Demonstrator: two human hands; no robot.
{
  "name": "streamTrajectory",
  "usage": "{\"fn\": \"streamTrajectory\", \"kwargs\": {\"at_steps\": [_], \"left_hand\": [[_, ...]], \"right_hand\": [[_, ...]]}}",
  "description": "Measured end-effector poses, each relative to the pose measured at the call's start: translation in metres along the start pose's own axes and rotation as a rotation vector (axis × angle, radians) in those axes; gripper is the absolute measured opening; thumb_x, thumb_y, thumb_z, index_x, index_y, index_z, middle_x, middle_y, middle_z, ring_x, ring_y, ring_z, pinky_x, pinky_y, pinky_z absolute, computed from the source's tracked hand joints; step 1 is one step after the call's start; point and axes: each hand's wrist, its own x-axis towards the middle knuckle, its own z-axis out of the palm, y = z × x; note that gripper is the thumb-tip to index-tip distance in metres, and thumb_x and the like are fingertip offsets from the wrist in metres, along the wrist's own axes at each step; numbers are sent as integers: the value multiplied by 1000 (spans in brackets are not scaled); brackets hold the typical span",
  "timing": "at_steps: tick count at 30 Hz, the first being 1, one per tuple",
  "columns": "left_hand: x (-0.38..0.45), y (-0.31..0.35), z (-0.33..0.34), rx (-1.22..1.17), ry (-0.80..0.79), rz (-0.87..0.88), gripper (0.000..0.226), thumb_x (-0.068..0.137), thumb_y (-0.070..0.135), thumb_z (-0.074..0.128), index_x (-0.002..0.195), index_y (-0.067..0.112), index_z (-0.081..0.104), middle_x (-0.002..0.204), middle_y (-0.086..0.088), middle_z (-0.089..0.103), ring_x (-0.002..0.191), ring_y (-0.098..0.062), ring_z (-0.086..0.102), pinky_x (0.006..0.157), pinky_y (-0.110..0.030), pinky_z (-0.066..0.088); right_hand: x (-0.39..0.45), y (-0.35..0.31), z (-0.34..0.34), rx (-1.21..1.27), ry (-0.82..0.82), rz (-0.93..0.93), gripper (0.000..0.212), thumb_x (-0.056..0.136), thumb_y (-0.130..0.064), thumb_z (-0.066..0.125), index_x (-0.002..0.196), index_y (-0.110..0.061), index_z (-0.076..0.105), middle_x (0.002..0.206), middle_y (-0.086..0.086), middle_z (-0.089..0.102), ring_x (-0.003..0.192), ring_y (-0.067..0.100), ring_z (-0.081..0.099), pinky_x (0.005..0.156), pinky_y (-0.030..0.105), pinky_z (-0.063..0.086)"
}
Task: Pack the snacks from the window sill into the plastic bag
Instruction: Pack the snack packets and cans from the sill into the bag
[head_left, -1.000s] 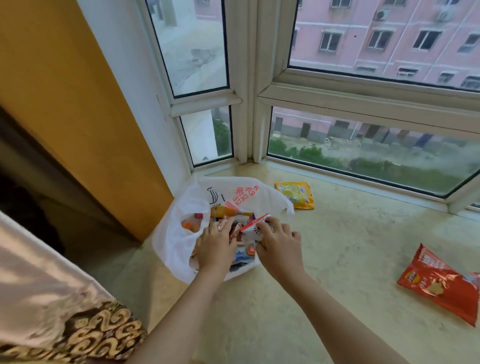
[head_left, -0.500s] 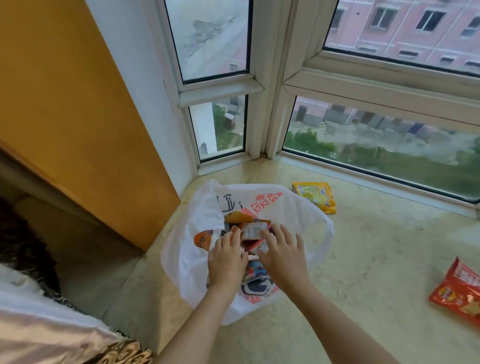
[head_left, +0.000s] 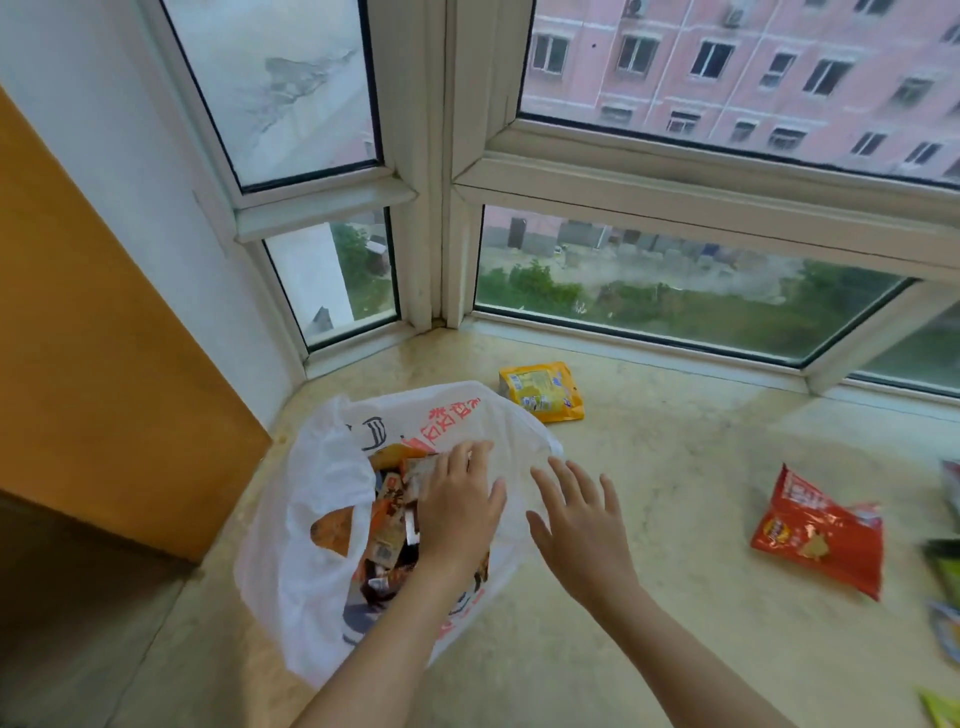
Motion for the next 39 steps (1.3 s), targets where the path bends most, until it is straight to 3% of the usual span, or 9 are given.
{"fn": "streamTrajectory", "kwargs": {"at_steps": [4, 8, 14, 21, 23, 27, 34, 39], "left_hand": [[6, 40, 0, -78, 3, 96, 41, 77, 30, 72, 115, 18, 62, 110, 0, 64, 95, -20, 63, 70, -34, 55], [20, 75, 18, -44, -56, 176, 44, 72, 34, 76, 112, 19, 64, 106, 1, 66, 89, -18, 64, 63, -32, 53], [43, 110, 77, -4, -191, 257, 53, 63, 36, 81, 111, 20, 67, 107, 1, 66, 92, -18, 65, 62, -30, 53], [80, 121, 158, 86, -235, 291, 56, 60, 34, 84, 111, 17, 68, 106, -4, 68, 90, -22, 66, 62, -32, 53], [98, 121, 177, 123, -246, 294, 56, 69, 36, 79, 120, 16, 63, 116, -5, 65, 101, -23, 63, 69, -34, 52], [141, 115, 215, 227, -328, 281, 59, 94, 43, 48, 145, 20, 31, 147, -3, 36, 131, -22, 37, 95, -37, 38], [215, 72, 292, 373, -474, 229, 88, 84, 60, 57, 150, 22, 14, 157, -10, 15, 144, -28, 15, 110, -46, 25], [241, 31, 313, 441, -527, -23, 102, 70, 87, 40, 150, 30, 13, 160, -11, 7, 146, -32, 3, 112, -56, 11]], "right_hand": [[-18, 35, -10, 12, 1, 94, 47, 85, -42, 38, 124, -19, 50, 128, 9, 61, 115, 29, 59, 92, 53, 47], [-28, 70, -10, 2, -36, 158, 49, 85, -41, 38, 123, -17, 59, 128, 10, 61, 115, 30, 59, 92, 53, 46], [-30, 123, 7, 14, -66, 223, 49, 86, -41, 38, 124, -17, 57, 130, 10, 59, 115, 31, 59, 97, 49, 31], [-16, 178, 39, 4, -111, 252, 50, 88, -41, 37, 125, -17, 58, 131, 10, 58, 118, 30, 57, 98, 52, 38], [-9, 191, 52, -2, -114, 258, 50, 88, -41, 36, 125, -16, 58, 131, 11, 58, 118, 31, 57, 96, 54, 43], [7, 215, 87, -22, -98, 273, 52, 89, -42, 34, 125, -14, 59, 131, 12, 58, 118, 31, 57, 96, 55, 42], [49, 244, 156, -69, -20, 227, 52, 87, -39, 35, 122, -11, 61, 127, 16, 60, 115, 34, 58, 95, 57, 41], [52, 249, 196, -64, -56, 249, 52, 87, -41, 35, 123, -13, 59, 129, 13, 58, 117, 32, 56, 96, 56, 41]]}}
